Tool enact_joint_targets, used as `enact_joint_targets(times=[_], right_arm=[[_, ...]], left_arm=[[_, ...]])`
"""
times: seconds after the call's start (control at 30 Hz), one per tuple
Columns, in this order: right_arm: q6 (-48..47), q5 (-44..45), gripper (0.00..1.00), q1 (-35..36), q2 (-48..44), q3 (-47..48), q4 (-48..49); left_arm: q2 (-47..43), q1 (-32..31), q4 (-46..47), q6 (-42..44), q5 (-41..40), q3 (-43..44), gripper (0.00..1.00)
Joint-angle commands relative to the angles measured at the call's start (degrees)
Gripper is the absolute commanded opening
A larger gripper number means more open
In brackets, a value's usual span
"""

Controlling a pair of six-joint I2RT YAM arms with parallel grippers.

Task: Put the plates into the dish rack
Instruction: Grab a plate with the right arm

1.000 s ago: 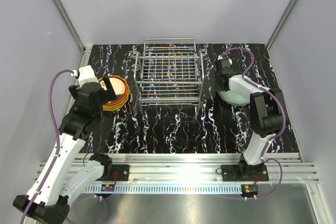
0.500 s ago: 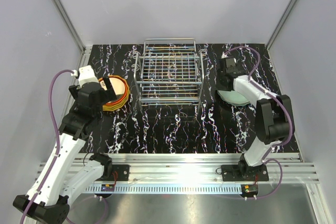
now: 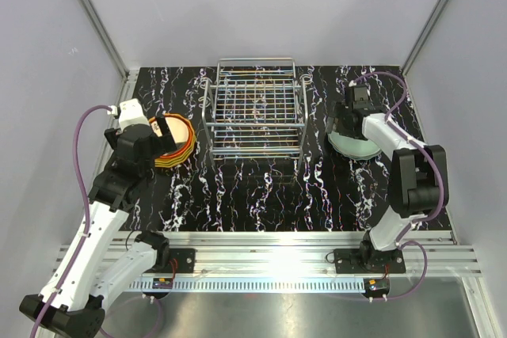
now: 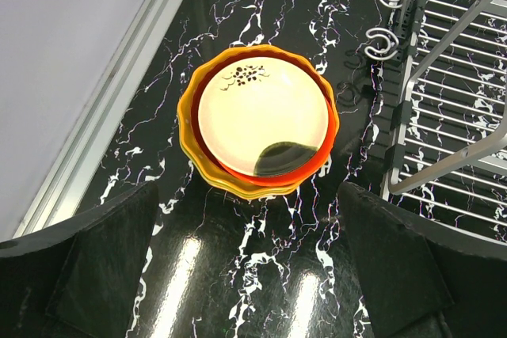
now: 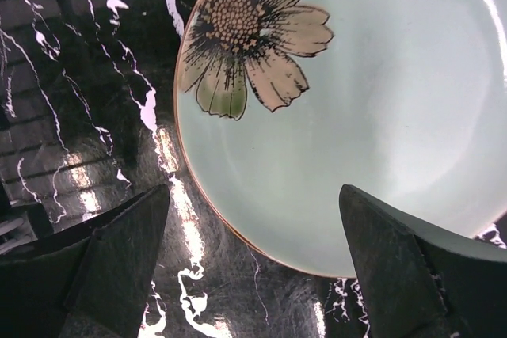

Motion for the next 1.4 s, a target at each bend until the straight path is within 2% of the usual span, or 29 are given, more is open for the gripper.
enact_joint_targets(times=[0.0,0.27,0.43,0.63,1.0,1.2,1.33,1.37], right_arm=[[0.28,-1.44,0.96,1.23,2.04,0.91,1.79],[-0.24,-1.26,0.96,4.66,6.17,3.55,1.70],[-0.07,-0.30,0.91,6.77,8.10,5.75,0.83],[-0.68,3.22,0.76,8.44,9.69,7.60,-0.84],[-1.91,7.79,0.33,8.71,11.09,7.86,-1.37],[-3.05,9.63,0.20,9.58,11.27,9.62,-2.69],[-3.32,9.72,0.05,10.20,10.22,10.32,-3.48],[-3.32,9.37,0.04,10.37,9.69,10.32,-3.48]], left_arm=[[-0.98,-0.14,2.74,0.25,0.80,0.91,0.99],[-1.16,-0.14,2.65,0.33,0.89,0.91,0.99],[-1.16,-0.14,2.65,0.33,0.80,0.91,0.99],[-1.16,-0.14,2.65,0.33,0.63,0.91,0.99],[-1.07,-0.22,2.65,0.33,0.71,1.00,0.99],[-1.07,-0.22,2.65,0.33,0.54,0.92,0.99],[-1.07,-0.22,2.74,0.33,0.54,0.91,0.99],[-1.16,-0.14,2.65,0.33,0.54,0.91,0.99]])
